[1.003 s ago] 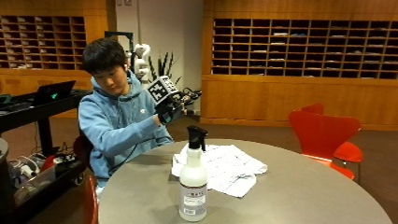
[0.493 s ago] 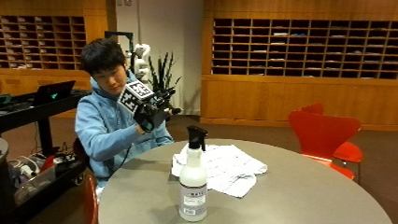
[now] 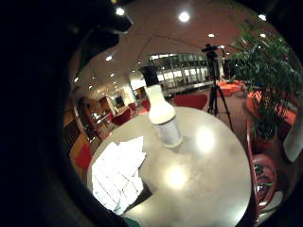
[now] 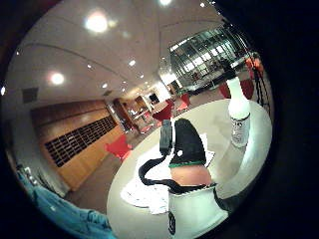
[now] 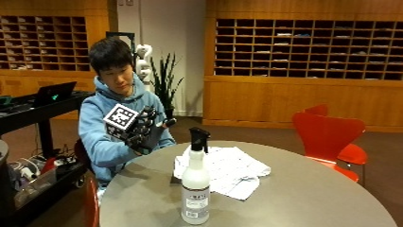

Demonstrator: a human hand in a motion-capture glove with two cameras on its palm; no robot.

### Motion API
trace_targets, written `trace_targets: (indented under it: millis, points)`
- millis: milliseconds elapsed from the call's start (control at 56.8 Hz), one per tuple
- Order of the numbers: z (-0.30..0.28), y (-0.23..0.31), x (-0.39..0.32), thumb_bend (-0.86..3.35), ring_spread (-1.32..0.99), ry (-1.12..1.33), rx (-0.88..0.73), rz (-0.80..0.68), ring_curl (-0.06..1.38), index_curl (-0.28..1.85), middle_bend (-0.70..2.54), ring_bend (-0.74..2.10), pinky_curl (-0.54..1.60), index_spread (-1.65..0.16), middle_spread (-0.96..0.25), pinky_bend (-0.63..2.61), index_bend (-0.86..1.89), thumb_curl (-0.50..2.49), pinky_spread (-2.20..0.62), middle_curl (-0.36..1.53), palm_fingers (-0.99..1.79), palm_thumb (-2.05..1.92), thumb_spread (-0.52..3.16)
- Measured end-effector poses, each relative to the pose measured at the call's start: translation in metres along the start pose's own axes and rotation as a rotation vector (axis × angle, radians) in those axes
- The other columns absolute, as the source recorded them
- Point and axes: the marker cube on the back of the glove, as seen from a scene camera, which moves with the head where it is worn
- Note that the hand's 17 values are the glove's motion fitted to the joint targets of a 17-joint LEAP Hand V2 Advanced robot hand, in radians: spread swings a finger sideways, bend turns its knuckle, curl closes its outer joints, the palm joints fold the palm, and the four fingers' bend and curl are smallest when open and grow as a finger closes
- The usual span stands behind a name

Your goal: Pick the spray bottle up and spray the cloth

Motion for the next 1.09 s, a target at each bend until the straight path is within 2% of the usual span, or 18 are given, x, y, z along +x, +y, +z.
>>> trace_targets:
  millis: [176, 458, 546, 651, 757, 845, 1091]
  points:
    - [0.022, -0.005, 0.026, -0.02, 0.06, -0.047, -0.018, 0.145, 0.30, 0.24, 0.19, 0.40, 0.35, -0.23, 0.00, 0.46, 0.11, 0.43, 0.18, 0.32, 0.31, 0.66, 1.10]
    - [0.069, -0.029, 0.071, -0.02, 0.06, -0.137, -0.011, 0.503, 0.32, 0.22, 0.22, 0.46, 0.35, -0.19, 0.02, 0.45, 0.10, 0.44, 0.17, 0.35, 0.35, 0.68, 1.08]
    - [0.079, -0.029, 0.082, -0.02, 0.06, -0.190, -0.117, 0.543, 0.32, 0.21, 0.23, 0.47, 0.35, -0.19, 0.02, 0.45, 0.10, 0.44, 0.17, 0.35, 0.35, 0.69, 1.08]
    - [0.101, -0.039, 0.091, -0.03, 0.06, -0.201, -0.084, 0.641, 0.32, 0.21, 0.23, 0.46, 0.36, -0.19, 0.02, 0.45, 0.11, 0.44, 0.17, 0.36, 0.31, 0.68, 1.06]
    - [0.108, -0.039, 0.094, -0.03, 0.06, -0.224, -0.146, 0.614, 0.32, 0.21, 0.23, 0.45, 0.36, -0.19, 0.02, 0.46, 0.11, 0.44, 0.18, 0.36, 0.29, 0.66, 1.05]
    - [0.119, -0.052, 0.092, -0.03, 0.07, -0.204, -0.110, 0.727, 0.32, 0.20, 0.23, 0.45, 0.36, -0.19, 0.02, 0.46, 0.11, 0.43, 0.18, 0.36, 0.28, 0.65, 1.04]
    - [0.140, -0.071, 0.084, -0.03, 0.07, -0.267, -0.092, 0.843, 0.31, 0.20, 0.25, 0.45, 0.36, -0.19, 0.02, 0.46, 0.11, 0.42, 0.19, 0.37, 0.28, 0.64, 1.03]
